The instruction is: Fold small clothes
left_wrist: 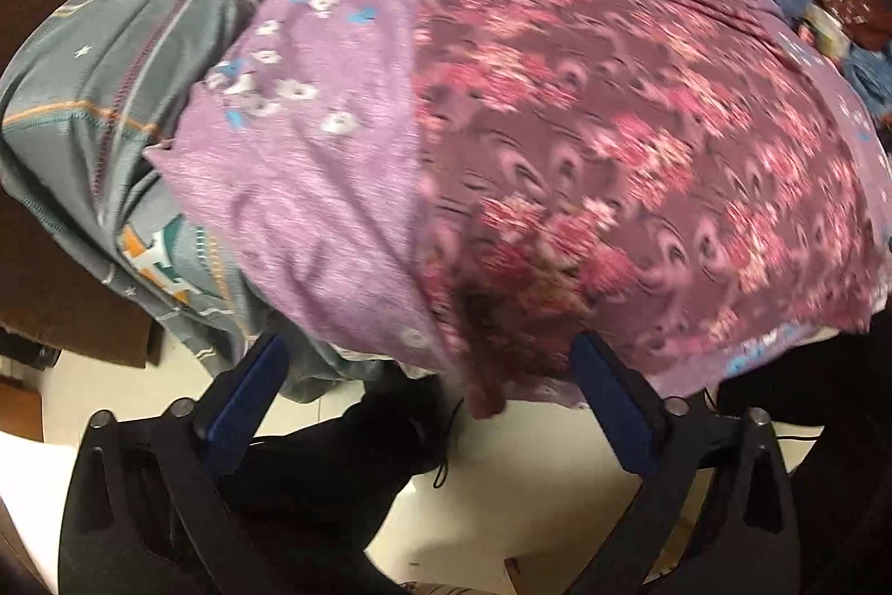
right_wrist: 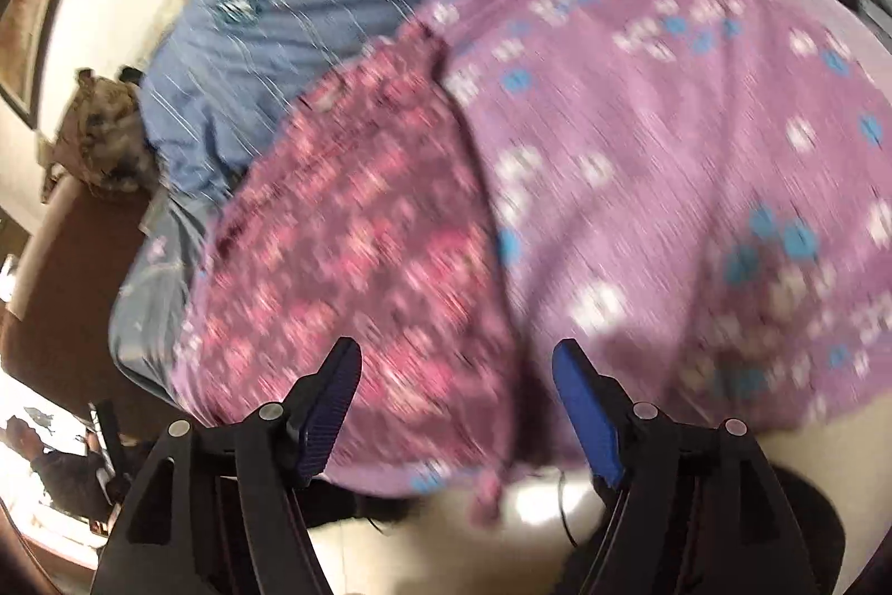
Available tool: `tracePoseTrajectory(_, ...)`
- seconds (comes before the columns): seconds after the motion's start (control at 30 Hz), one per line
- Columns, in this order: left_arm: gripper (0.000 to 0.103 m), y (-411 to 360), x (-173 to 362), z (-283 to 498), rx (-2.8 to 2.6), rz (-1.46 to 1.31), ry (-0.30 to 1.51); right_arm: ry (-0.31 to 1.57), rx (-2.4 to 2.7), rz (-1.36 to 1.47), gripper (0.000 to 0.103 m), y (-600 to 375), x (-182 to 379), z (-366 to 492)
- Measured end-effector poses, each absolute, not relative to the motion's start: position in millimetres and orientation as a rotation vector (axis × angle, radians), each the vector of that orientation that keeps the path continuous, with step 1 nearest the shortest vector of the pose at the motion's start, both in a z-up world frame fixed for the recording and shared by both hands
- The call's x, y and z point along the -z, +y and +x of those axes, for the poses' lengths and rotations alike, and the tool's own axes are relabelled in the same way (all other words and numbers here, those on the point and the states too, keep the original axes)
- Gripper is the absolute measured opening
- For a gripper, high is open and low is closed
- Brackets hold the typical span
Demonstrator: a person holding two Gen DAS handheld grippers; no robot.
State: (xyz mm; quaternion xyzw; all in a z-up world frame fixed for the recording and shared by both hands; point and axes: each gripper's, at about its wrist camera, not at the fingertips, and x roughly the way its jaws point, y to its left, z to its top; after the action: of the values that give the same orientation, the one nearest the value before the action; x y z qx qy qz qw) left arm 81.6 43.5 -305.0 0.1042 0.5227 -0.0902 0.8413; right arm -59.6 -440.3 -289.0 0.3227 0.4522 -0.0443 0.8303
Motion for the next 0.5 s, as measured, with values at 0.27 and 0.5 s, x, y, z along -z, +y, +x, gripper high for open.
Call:
tracePoseTrajectory(0.27,0.080,44,317,86,0.201,0.152,1.160,1.057,0.051,0.764,0.074,-428,319,-59)
tracePoseTrajectory(0.5,0.082,60,333,91,0.179,0.053,1.259,1.194,0.031,0.740,0.063,-399,351,-40)
